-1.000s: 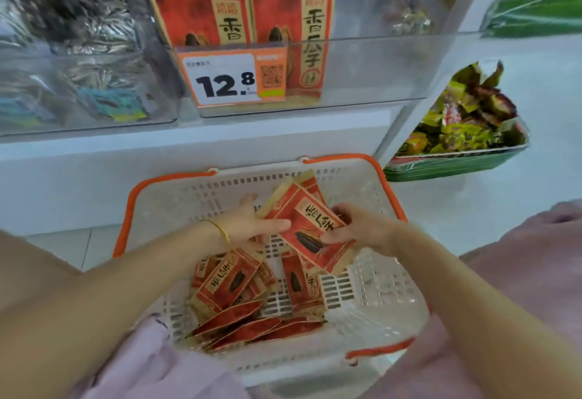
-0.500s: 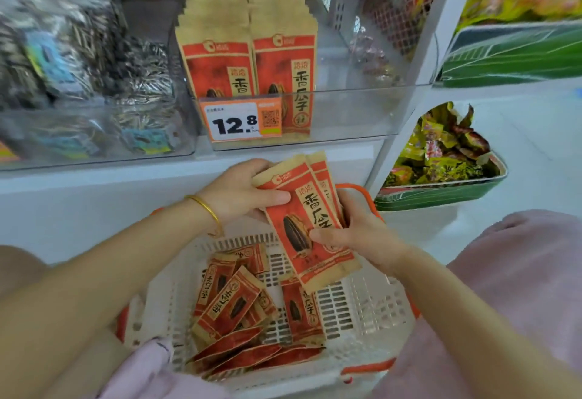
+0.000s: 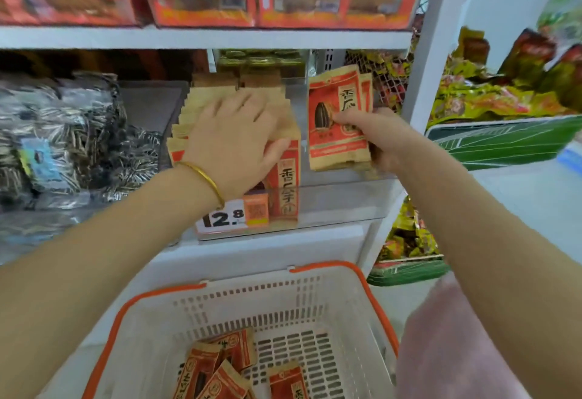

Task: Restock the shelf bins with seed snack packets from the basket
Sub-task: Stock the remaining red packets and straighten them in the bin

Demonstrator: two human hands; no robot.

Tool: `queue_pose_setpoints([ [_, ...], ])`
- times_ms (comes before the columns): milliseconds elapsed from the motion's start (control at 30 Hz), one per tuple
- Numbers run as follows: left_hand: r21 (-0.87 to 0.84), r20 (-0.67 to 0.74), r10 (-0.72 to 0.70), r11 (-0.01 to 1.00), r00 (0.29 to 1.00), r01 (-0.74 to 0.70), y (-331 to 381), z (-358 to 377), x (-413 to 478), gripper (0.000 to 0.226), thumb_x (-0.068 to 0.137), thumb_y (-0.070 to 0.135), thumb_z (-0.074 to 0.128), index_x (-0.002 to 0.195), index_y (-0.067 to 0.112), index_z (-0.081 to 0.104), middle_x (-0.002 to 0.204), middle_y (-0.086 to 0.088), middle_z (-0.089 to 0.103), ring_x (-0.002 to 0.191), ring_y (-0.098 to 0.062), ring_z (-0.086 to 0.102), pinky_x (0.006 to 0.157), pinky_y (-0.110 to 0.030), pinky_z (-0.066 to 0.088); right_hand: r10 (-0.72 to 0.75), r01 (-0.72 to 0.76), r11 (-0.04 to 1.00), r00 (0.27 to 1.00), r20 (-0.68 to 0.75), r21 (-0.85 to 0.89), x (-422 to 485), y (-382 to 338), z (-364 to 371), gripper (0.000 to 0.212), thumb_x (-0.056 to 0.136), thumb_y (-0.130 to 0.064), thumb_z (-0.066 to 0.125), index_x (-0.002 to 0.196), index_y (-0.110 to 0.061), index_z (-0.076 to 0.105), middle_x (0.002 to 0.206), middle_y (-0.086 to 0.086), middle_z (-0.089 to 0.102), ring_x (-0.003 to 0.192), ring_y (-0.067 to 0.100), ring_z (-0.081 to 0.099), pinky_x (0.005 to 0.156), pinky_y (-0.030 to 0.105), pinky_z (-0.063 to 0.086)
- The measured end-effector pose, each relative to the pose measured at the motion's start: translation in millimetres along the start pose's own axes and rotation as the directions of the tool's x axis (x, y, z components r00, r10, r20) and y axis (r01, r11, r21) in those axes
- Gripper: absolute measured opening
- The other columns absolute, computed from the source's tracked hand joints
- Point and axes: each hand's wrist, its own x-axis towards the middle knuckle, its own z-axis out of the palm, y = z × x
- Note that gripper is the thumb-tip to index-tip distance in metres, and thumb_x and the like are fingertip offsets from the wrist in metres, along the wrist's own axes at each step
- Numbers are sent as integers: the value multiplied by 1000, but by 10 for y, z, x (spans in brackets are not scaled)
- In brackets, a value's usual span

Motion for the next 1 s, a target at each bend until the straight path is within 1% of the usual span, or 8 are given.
queue_pose_setpoints([
  [100, -15, 49, -10, 1000, 999, 10, -67, 81, 39, 72, 87, 56, 7, 132, 18, 49, 137, -7, 51, 127, -28, 43, 104, -44, 31, -43, 36, 989, 998, -45, -146, 586, 46, 137, 69, 76, -18, 78, 129, -6, 37, 114, 8, 62, 98, 22, 65, 78, 40, 57],
  [200, -57, 65, -4, 998, 998, 8, -90, 111, 65, 69, 88, 55, 12, 129, 18, 52, 131, -7, 57, 122, -29, 50, 100, -45, 38, -125, 117, 977, 992, -30, -179, 998, 162, 292, 55, 81, -16, 74, 114, -13, 30, 114, 6, 55, 108, 22, 58, 94, 44, 50],
  [300, -66, 59, 11, 998, 998, -7, -100, 133, 82, 65, 90, 54, 18, 127, 16, 55, 124, -8, 62, 117, -31, 54, 95, -47, 44, -170, 173, 976, 985, 31, -134, 1318, 334, 403, 51, 85, -13, 69, 119, -13, 31, 118, 8, 56, 107, 23, 58, 90, 45, 52],
  [400, -58, 48, 22, 998, 999, -19, -114, 151, 97, 61, 91, 52, 22, 124, 14, 57, 119, -9, 64, 114, -33, 56, 93, -47, 47, -163, 173, 937, 985, 57, -303, 1492, 468, 408, 59, 88, -17, 65, 136, -15, 29, 118, 8, 58, 98, 20, 55, 63, 23, 44],
  [600, -56, 34, 18, 998, 999, -16, -131, 194, 102, 59, 92, 52, 25, 123, 15, 59, 118, -7, 65, 114, -32, 56, 93, -47, 47, -174, 135, 901, 983, -59, -414, 1741, 509, 495, 55, 84, -3, 63, 129, -21, 37, 118, 6, 59, 110, 27, 58, 94, 52, 48],
  [734, -45, 32, 24, 999, 999, -23, -127, 190, 106, 60, 91, 52, 25, 122, 15, 60, 117, -7, 66, 112, -32, 57, 92, -47, 48, -121, 99, 919, 992, -34, -383, 1781, 500, 615, 44, 90, -16, 49, 133, -13, 41, 124, 12, 56, 115, 31, 54, 97, 48, 46],
  [867, -30, 16, 36, 999, 999, -35, -143, 194, 95, 59, 92, 52, 24, 123, 16, 59, 117, -6, 66, 113, -31, 58, 93, -46, 47, -70, 35, 863, 996, -51, -503, 1713, 456, 544, 94, 74, -3, 72, 147, -14, 15, 137, 16, 45, 119, 36, 51, 98, 50, 45],
  [1001, -57, 30, 35, 998, 999, -33, -149, 178, 85, 60, 92, 52, 24, 124, 16, 58, 119, -6, 65, 114, -31, 56, 93, -47, 48, -52, 13, 881, 996, -68, -473, 1405, 306, 535, 85, 79, -3, 70, 145, -11, 17, 128, 10, 47, 116, 25, 48, 101, 39, 40],
])
